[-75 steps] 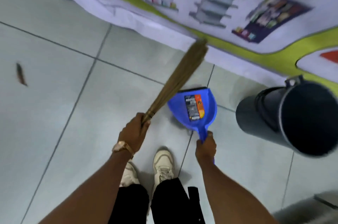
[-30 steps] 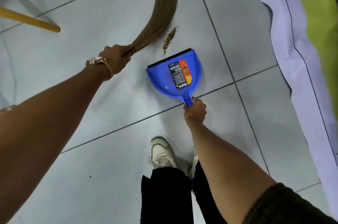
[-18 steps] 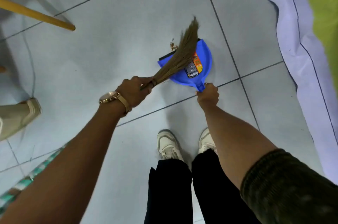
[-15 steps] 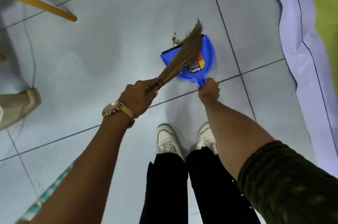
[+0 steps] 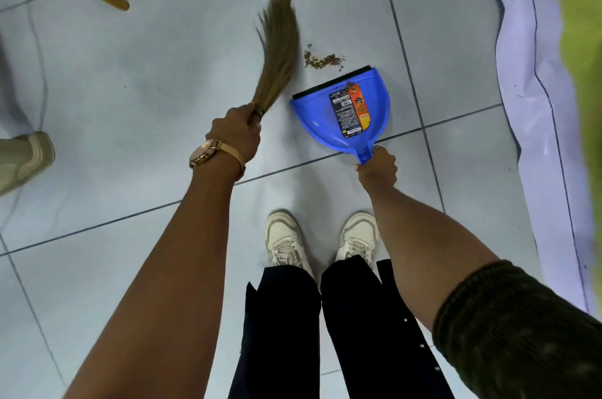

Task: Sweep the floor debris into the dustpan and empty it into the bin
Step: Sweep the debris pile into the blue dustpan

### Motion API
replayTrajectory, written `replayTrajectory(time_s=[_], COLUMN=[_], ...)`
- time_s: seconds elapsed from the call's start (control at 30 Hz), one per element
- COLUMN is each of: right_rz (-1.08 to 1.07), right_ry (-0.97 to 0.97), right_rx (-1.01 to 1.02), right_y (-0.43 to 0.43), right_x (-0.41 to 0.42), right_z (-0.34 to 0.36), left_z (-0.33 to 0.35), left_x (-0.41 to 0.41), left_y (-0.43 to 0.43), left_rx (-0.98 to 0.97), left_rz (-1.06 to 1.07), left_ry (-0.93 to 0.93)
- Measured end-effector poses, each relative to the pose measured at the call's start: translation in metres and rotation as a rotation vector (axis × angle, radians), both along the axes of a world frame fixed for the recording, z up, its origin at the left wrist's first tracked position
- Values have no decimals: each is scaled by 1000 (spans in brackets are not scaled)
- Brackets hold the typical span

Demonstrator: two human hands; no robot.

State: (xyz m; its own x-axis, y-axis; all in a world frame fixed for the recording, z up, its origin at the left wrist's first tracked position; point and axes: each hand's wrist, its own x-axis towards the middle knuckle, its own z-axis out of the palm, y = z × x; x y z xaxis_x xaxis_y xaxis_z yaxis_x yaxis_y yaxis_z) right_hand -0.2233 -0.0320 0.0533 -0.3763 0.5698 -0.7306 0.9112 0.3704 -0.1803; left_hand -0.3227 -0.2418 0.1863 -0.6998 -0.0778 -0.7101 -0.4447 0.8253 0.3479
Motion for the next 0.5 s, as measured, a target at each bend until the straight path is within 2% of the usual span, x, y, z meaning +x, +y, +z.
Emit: replayTrajectory(time_s=[0.17,0.27,0.37,0.5], right_rz=[43,81,95,123], right_ry=[29,49,66,68], right_rx=[49,76,92,94], right_y=[14,24,31,32], right_x=[-6,-13,-19,-14], right_z=[-13,-22,-29,-26], left_z=[-8,-2,24,82], left_x=[22,41,63,97], left_y=[9,13,15,4], left_rx=[9,-39,-82,-60], left_rz=[-60,-201,-339,-358], left_ry=[-14,-61,-42,13])
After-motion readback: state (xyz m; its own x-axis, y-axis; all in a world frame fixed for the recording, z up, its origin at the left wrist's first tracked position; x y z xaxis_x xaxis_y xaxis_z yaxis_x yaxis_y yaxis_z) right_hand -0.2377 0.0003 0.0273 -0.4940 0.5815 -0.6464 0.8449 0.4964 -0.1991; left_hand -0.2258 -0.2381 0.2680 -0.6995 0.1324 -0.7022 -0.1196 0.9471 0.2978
